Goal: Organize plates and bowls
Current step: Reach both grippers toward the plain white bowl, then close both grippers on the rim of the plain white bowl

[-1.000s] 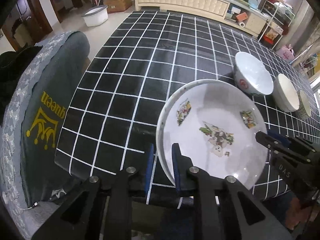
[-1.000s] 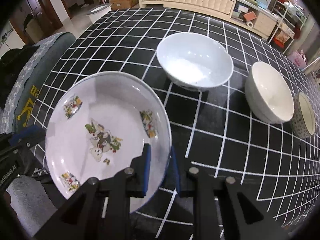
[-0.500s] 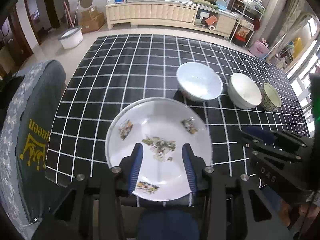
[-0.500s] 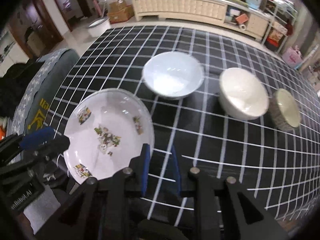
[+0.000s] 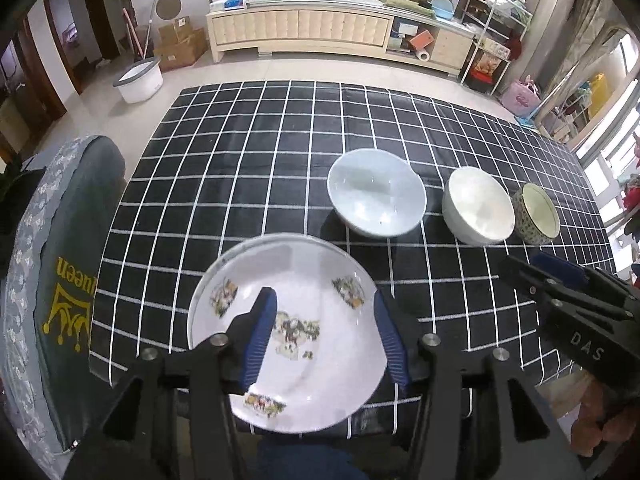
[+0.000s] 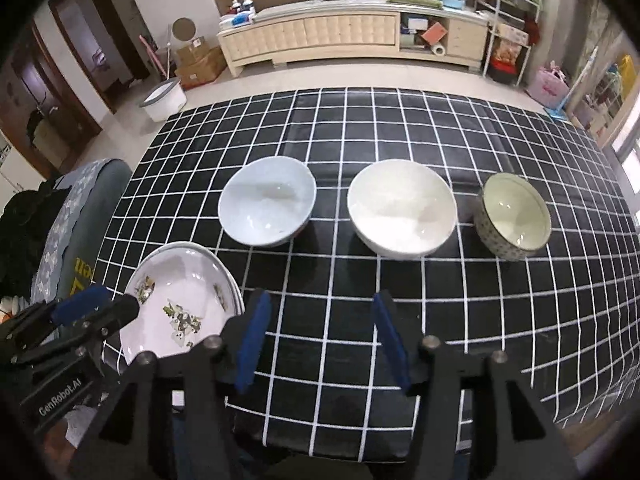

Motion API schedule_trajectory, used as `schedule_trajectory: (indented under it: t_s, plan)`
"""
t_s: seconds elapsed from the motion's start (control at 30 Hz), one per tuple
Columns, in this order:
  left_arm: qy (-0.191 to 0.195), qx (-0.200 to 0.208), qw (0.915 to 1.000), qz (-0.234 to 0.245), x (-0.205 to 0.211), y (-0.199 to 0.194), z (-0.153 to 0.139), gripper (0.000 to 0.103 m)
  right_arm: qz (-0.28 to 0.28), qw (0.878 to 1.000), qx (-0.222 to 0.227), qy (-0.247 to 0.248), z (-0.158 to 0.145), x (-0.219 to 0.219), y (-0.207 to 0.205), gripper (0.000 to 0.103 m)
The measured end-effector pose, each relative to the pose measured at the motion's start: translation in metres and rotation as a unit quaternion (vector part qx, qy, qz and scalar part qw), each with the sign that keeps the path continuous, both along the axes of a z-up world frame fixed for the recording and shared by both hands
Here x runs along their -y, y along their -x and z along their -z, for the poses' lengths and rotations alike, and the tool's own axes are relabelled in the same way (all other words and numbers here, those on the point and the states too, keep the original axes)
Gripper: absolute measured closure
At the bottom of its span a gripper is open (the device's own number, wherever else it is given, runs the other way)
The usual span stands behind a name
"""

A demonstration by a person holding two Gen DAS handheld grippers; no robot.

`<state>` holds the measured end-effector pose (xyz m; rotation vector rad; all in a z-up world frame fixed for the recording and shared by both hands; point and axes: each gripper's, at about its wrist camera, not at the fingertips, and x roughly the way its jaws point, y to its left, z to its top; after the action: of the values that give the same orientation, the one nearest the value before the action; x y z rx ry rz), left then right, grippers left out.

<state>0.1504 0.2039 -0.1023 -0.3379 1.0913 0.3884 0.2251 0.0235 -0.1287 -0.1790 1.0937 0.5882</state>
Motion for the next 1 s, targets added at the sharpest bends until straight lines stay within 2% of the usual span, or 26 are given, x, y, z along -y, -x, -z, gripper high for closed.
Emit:
schedule_trajectory:
  t_s: [0.13,0.33,0.57,0.8,0.93,1.0]
  plan:
    - [0.015,0.004,0.9999,0.001,-0.008,-0.014,-0.001,0.055,-0.007,1.000,-0.009,-0.002,-0.001,-0.008,-0.016,0.045]
    - [0.051,-0.002,0.9987,0.006,-0.024,-0.045,0.008,0.055,-0.021,0.998,-0.051,-0.012,0.008,-0.030,-0.045,0.045]
    - [0.074,-0.018,0.9970,0.014,-0.041,-0.082,0.029,0.055,-0.014,0.995,-0.102,-0.012,0.032,-0.051,-0.082,0.045]
    - [0.092,-0.034,0.9951,0.013,-0.057,-0.108,0.057,0.055,-0.004,0.991,-0.131,-0.007,0.054,-0.059,-0.100,0.045]
    - [0.091,-0.042,0.9948,0.013,-0.062,-0.117,0.070,0.058,-0.002,0.991,-0.135,-0.008,0.062,-0.062,-0.107,0.057]
    - [0.086,-0.049,0.9950,0.014,-0.063,-0.121,0.078,0.065,-0.002,0.991,-0.133,-0.004,0.064,-0.064,-0.110,0.062]
